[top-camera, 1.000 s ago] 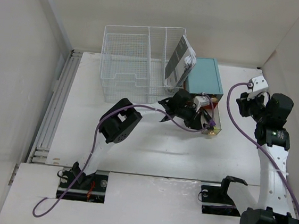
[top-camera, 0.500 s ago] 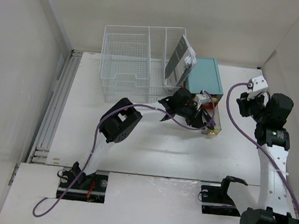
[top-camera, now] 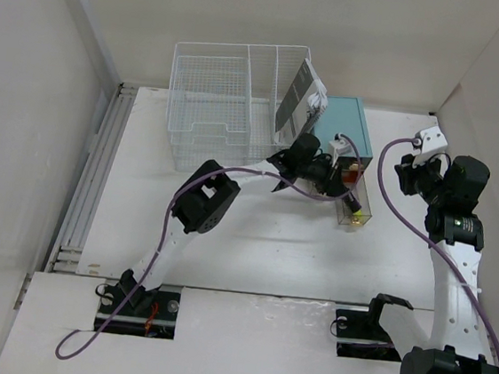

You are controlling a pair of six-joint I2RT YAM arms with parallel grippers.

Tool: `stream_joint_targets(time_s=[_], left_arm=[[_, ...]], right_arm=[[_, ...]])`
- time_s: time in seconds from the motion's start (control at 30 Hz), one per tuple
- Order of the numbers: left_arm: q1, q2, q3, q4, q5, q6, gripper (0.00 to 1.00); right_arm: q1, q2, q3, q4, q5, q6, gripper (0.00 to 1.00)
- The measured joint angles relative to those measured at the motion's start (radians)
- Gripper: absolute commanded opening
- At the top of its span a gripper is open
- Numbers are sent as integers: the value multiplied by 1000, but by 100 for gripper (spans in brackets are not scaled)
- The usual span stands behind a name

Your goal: Organize the desk

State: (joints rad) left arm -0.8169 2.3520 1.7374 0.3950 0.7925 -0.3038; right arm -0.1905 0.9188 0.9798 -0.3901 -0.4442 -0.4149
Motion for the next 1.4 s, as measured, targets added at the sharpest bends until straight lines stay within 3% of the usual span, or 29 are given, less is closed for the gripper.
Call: stream_joint_targets(time_s=[0.27, 0.33, 0.37, 0.4, 0.43, 0.47, 0.5, 0.63, 0.67, 0.77, 0.9, 1.07, 1.13, 1.4], left_arm=[[10, 10, 65, 5, -8, -10, 0], [14, 8, 54, 7, -10, -11, 0], [15, 1, 37, 11, -12, -10, 0], [16, -13, 6, 13, -16, -9, 0], [17, -40, -43, 16, -26, -3, 0], [19, -75, -98, 14, -39, 7, 0], [18, -123, -164, 5, -63, 20, 12], [-6, -375, -446, -26, -239, 94, 49], [-21, -437, -497, -24, -286, 112, 55], [-65, -569, -599, 1, -399, 142, 56], [-76, -545, -594, 29, -498, 167, 47], [-51, -343, -479, -1, -628, 164, 20], [-45, -275, -442, -20, -671, 164, 14], [-31, -189, -330, -63, -706, 165, 12]], right_arm=[[0, 0, 0, 0, 0, -5, 27], [-3, 0, 0, 0, 0, -6, 30], [-5, 0, 0, -1, -1, -9, 42], [-7, 0, 0, -3, -1, -13, 42], [-10, 0, 0, -6, -2, -23, 39], [-13, 0, 0, -11, -5, -40, 27], [-15, 0, 0, -19, -13, -57, 0], [-20, -4, 1, -79, -90, -163, 0], [-21, -6, 2, -109, -126, -204, 0], [-21, -6, 11, -232, -245, -392, 0], [-21, 14, 20, -401, -360, -649, 0], [-21, 29, 20, -502, -413, -811, 0], [-21, 20, 20, -517, -420, -845, 0], [-21, 8, 20, -653, -428, -1078, 0]])
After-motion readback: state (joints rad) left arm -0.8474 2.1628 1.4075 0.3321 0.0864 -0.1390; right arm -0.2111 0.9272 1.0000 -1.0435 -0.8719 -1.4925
